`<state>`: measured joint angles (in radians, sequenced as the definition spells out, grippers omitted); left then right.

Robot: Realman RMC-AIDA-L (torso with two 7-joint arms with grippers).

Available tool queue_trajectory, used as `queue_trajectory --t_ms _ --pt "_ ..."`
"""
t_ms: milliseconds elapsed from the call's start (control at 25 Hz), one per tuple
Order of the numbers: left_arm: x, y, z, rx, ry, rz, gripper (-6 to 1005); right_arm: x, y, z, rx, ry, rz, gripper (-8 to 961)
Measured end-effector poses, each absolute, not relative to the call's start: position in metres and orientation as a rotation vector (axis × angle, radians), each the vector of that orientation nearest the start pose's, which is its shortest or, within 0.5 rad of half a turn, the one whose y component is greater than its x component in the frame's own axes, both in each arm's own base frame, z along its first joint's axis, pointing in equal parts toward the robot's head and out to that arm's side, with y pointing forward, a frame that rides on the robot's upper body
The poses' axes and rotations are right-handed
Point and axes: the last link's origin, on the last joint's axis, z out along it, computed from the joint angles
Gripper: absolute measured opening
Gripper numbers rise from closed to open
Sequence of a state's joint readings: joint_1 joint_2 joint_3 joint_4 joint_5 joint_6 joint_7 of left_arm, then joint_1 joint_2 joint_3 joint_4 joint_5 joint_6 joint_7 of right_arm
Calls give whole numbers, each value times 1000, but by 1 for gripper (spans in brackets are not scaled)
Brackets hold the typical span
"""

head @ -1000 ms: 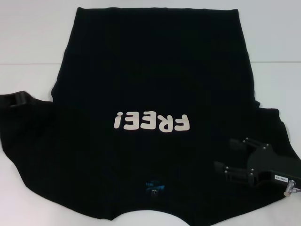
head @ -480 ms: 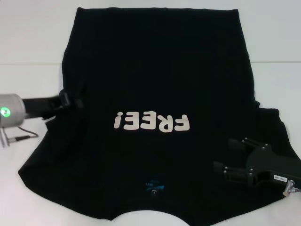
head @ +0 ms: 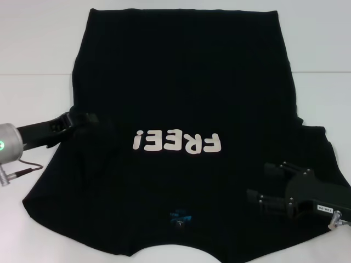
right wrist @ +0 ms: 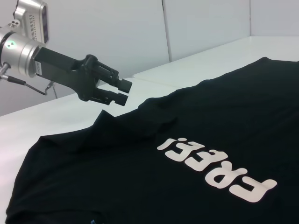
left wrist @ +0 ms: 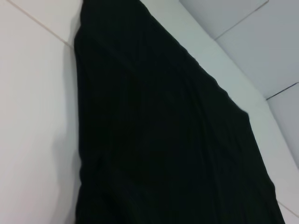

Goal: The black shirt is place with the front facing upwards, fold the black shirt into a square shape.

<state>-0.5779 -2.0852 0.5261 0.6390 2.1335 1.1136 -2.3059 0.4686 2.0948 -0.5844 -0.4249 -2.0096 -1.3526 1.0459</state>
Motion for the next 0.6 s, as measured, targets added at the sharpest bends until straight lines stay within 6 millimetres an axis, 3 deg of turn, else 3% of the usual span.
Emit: queue_trajectory --t_ms 160,440,600 --pt "-309 373 22 -1968 -1678 -743 352 314 305 -37 -2561 617 596 910" --pt "-287 331 7 -2443 -982 -814 666 317 308 -29 -2509 760 633 910" --pt "-285 301 -9 -2565 -614 -816 823 323 318 -5 -2402 962 668 910"
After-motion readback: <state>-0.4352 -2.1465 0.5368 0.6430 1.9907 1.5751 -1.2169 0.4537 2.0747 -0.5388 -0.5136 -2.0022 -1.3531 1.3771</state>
